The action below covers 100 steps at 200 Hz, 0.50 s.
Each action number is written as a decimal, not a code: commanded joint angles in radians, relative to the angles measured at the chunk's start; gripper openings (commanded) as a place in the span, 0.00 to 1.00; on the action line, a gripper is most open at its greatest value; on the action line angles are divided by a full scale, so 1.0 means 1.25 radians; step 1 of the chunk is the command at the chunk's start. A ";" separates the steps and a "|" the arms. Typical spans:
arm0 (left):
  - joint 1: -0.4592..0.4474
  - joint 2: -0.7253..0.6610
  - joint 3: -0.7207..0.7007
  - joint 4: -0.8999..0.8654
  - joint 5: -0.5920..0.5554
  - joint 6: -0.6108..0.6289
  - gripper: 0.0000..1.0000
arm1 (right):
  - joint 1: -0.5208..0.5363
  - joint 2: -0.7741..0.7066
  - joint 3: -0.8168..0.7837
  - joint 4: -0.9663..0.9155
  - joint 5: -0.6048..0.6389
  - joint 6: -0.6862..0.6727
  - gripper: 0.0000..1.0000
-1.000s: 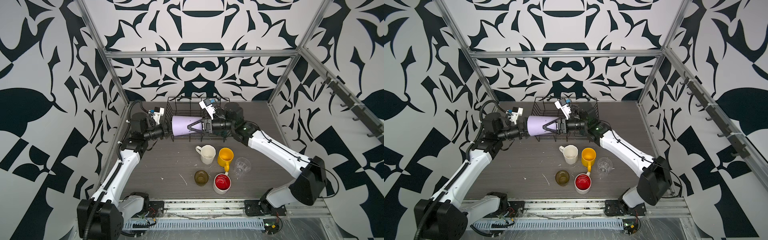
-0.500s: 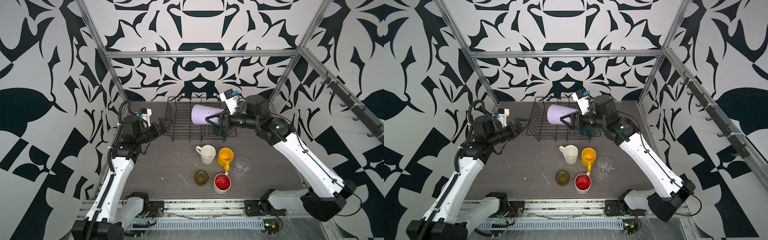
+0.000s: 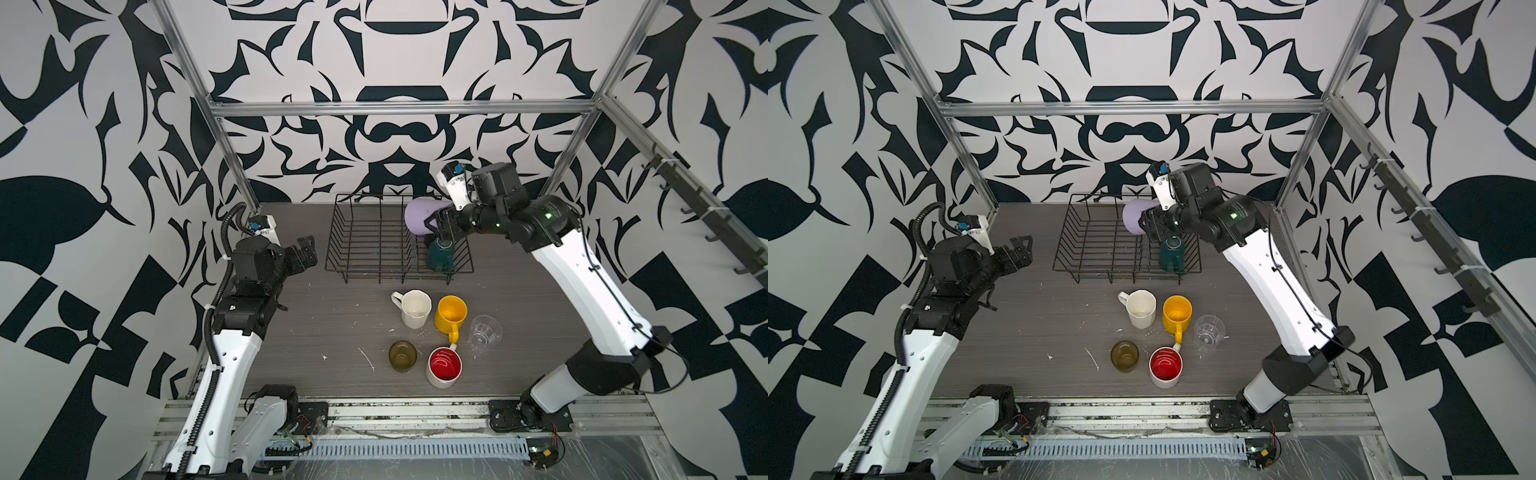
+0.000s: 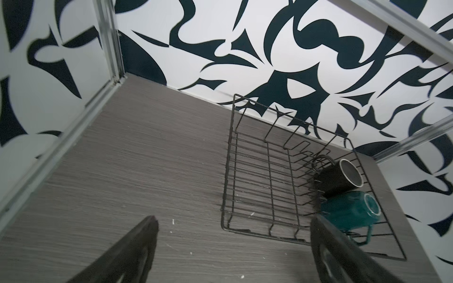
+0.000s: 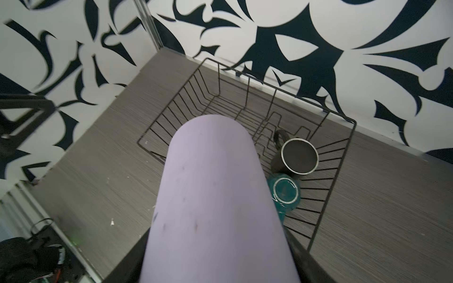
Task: Load cups into a dish rack
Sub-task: Place the cup upside down at the dish rack.
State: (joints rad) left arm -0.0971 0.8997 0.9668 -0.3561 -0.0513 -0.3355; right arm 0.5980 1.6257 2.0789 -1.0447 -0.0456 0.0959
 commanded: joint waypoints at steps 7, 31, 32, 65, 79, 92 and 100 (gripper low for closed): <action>0.003 -0.003 0.029 0.040 -0.062 0.118 0.99 | -0.002 0.087 0.142 -0.110 0.095 -0.057 0.00; 0.003 -0.021 0.000 0.068 -0.069 0.146 0.99 | -0.002 0.197 0.273 -0.185 0.125 -0.080 0.00; 0.003 -0.022 -0.001 0.069 -0.070 0.146 0.99 | -0.002 0.201 0.278 -0.188 0.125 -0.080 0.00; 0.003 -0.040 -0.035 0.074 -0.084 0.143 0.99 | -0.001 0.338 0.423 -0.257 0.161 -0.100 0.00; 0.003 -0.044 -0.039 0.074 -0.083 0.138 0.99 | -0.002 0.381 0.489 -0.272 0.170 -0.109 0.00; 0.003 -0.046 -0.042 0.077 -0.083 0.135 0.99 | -0.002 0.411 0.508 -0.278 0.182 -0.114 0.00; 0.002 -0.047 -0.042 0.075 -0.080 0.135 0.99 | -0.003 0.424 0.510 -0.276 0.184 -0.116 0.00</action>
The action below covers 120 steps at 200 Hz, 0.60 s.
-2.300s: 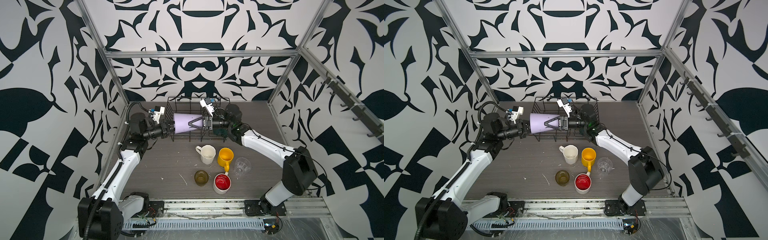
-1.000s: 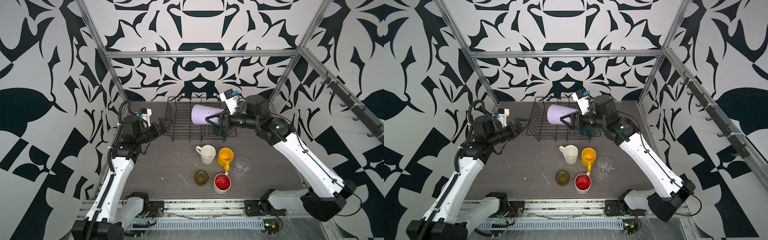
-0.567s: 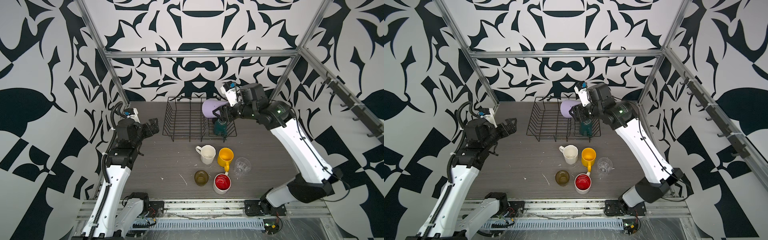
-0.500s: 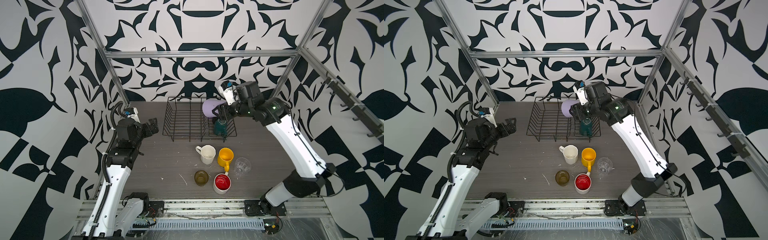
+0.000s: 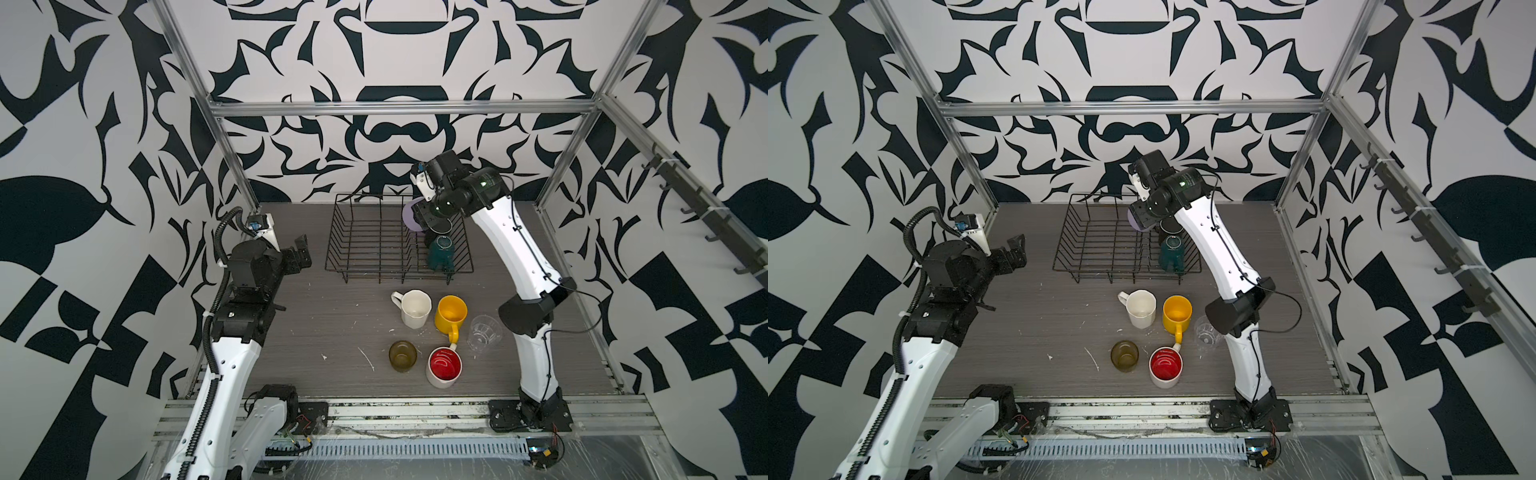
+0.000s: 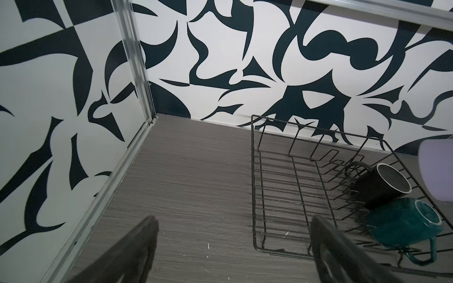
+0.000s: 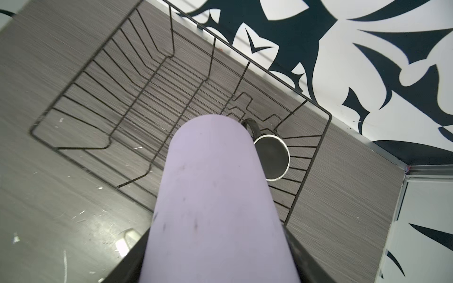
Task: Load cups into a dish rack
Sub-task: Place the cup upside down at the dish rack.
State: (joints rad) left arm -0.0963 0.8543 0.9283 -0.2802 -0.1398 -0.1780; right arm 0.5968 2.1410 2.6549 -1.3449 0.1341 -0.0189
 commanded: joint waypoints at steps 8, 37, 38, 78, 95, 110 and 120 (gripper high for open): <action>0.002 -0.011 -0.013 0.013 -0.007 0.008 0.99 | -0.004 0.023 0.048 -0.034 0.040 -0.027 0.00; 0.002 -0.015 -0.014 0.004 -0.005 0.007 0.99 | -0.008 0.053 0.028 -0.007 0.095 -0.034 0.00; 0.002 -0.015 -0.014 0.004 -0.006 0.007 0.99 | -0.008 0.053 0.028 -0.005 0.096 -0.036 0.00; 0.002 -0.021 -0.017 0.003 -0.008 0.007 0.99 | -0.010 0.109 0.029 0.032 0.114 -0.049 0.00; 0.002 -0.021 -0.017 0.001 -0.006 0.006 0.99 | -0.011 0.135 0.036 0.049 0.131 -0.055 0.00; 0.002 -0.021 -0.016 0.000 -0.004 0.007 0.99 | -0.011 0.155 0.038 0.067 0.147 -0.059 0.00; 0.002 -0.022 -0.016 -0.001 -0.005 0.007 0.99 | -0.012 0.165 0.036 0.077 0.164 -0.063 0.00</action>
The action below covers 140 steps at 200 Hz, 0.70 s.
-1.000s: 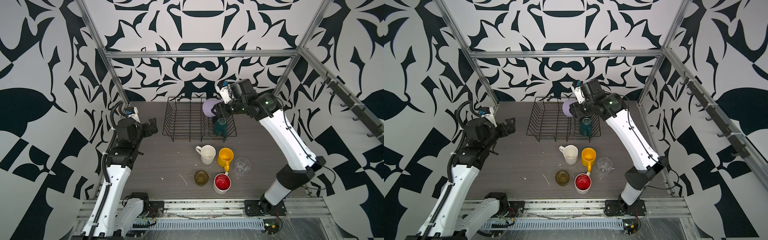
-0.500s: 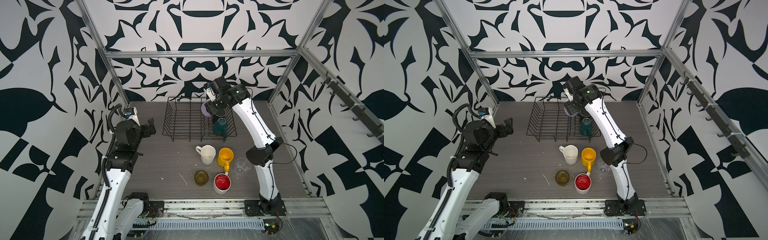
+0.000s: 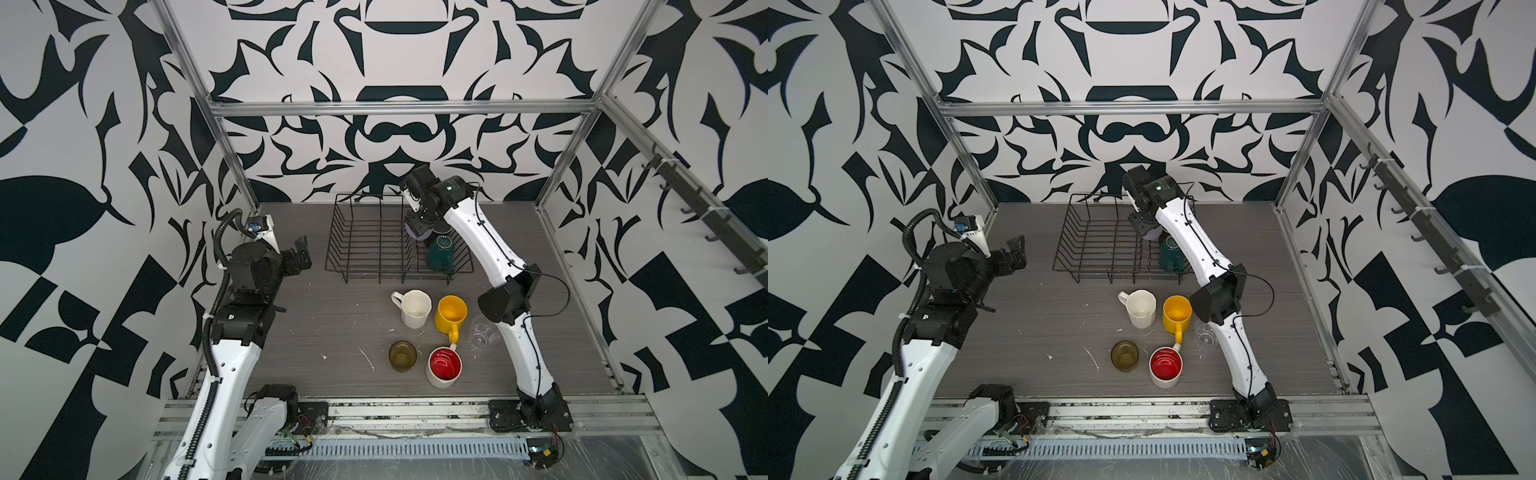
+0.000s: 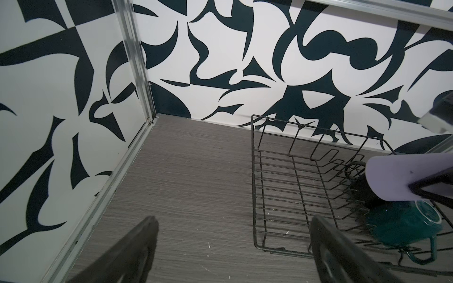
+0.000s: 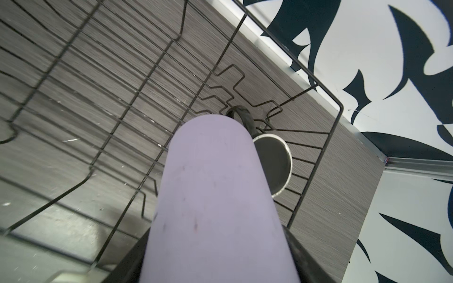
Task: Load cups into a dish rack
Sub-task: Place the cup upside down at the dish rack.
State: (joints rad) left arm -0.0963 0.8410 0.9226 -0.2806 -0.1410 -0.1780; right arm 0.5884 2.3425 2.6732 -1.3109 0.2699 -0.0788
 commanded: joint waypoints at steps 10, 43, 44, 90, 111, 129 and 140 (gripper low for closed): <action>0.002 -0.011 -0.012 -0.001 -0.002 0.006 0.99 | -0.005 0.015 0.018 0.060 0.064 -0.020 0.00; 0.002 -0.011 -0.012 -0.003 0.004 0.004 0.99 | -0.006 0.043 0.012 0.085 0.061 -0.024 0.00; 0.002 -0.011 -0.013 -0.004 0.005 0.004 0.99 | -0.006 0.044 0.012 0.086 0.061 -0.025 0.00; 0.002 -0.010 -0.011 -0.005 0.008 0.003 0.99 | -0.009 0.072 0.006 0.103 0.064 -0.025 0.00; 0.002 -0.010 -0.011 -0.006 0.009 0.003 0.99 | -0.010 0.084 0.005 0.107 0.057 -0.026 0.00; 0.002 -0.010 -0.010 -0.006 0.008 0.003 0.99 | -0.009 0.091 0.004 0.106 0.047 -0.026 0.00; 0.002 -0.009 -0.010 -0.007 0.010 0.003 0.99 | -0.009 0.091 0.001 0.107 0.042 -0.026 0.00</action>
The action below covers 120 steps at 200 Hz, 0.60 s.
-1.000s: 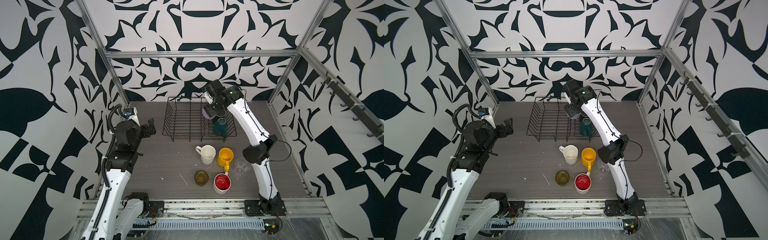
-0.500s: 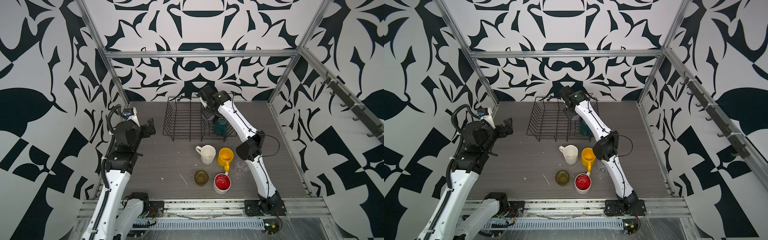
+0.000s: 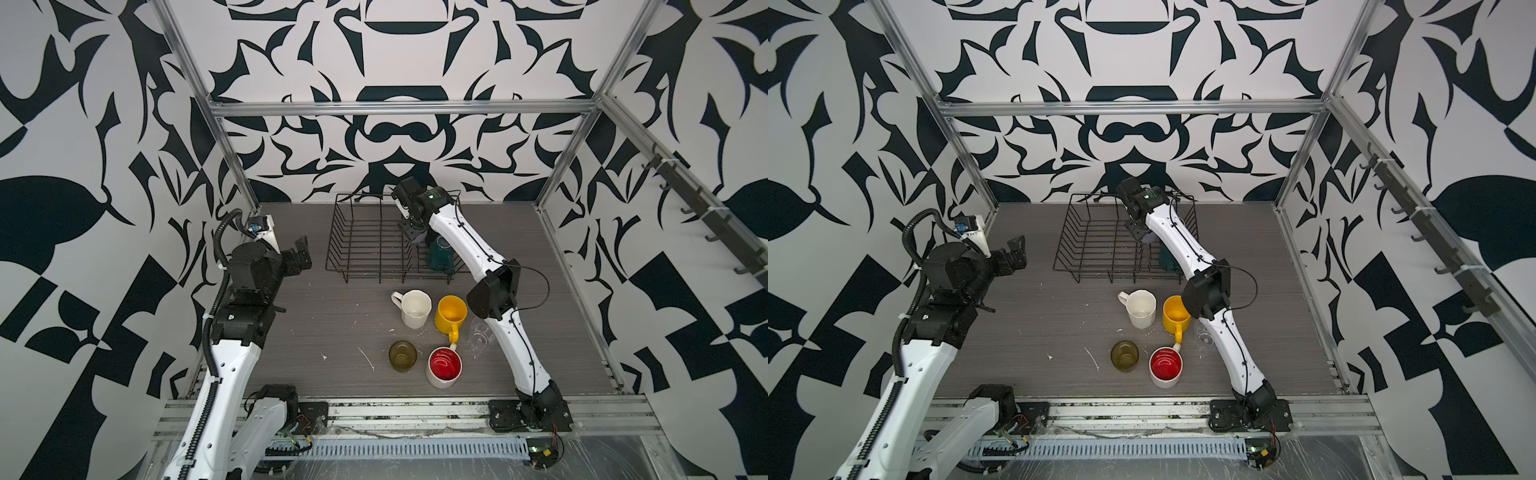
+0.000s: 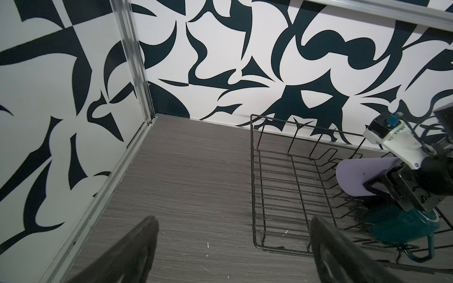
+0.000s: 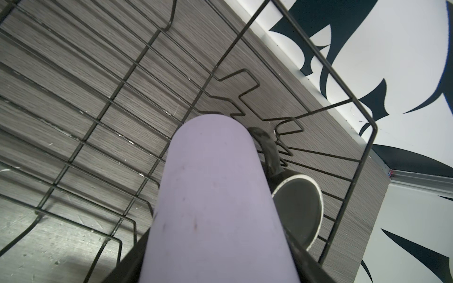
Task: Load cups into a dish rack
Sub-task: Place the cup upside down at the dish rack.
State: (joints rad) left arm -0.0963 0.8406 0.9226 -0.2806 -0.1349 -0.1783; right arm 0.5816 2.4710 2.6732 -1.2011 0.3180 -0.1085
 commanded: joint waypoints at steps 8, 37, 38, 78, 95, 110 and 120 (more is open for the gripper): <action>0.002 -0.008 -0.010 -0.008 0.005 0.004 0.99 | -0.004 0.006 -0.001 0.019 0.000 -0.002 0.01; 0.002 -0.005 -0.009 -0.011 0.009 0.003 0.99 | -0.005 0.019 -0.010 0.018 -0.022 0.000 0.12; 0.002 -0.005 -0.009 -0.011 0.009 0.003 0.99 | -0.006 0.019 -0.010 0.019 -0.023 0.000 0.13; 0.002 -0.001 -0.008 -0.012 0.012 0.003 0.99 | -0.007 0.041 -0.015 0.012 -0.049 0.003 0.38; 0.002 0.000 -0.008 -0.013 0.013 0.003 0.99 | -0.008 0.046 -0.016 0.008 -0.065 0.006 0.47; 0.002 0.001 -0.007 -0.014 0.015 0.004 0.99 | -0.011 0.047 -0.019 0.004 -0.080 0.009 0.54; 0.002 0.002 -0.007 -0.015 0.016 0.003 0.99 | -0.010 0.046 -0.021 0.004 -0.088 0.010 0.59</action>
State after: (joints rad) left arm -0.0963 0.8421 0.9226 -0.2813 -0.1291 -0.1783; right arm 0.5716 2.5416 2.6614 -1.1500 0.2481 -0.1081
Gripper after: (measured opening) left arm 0.993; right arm 0.699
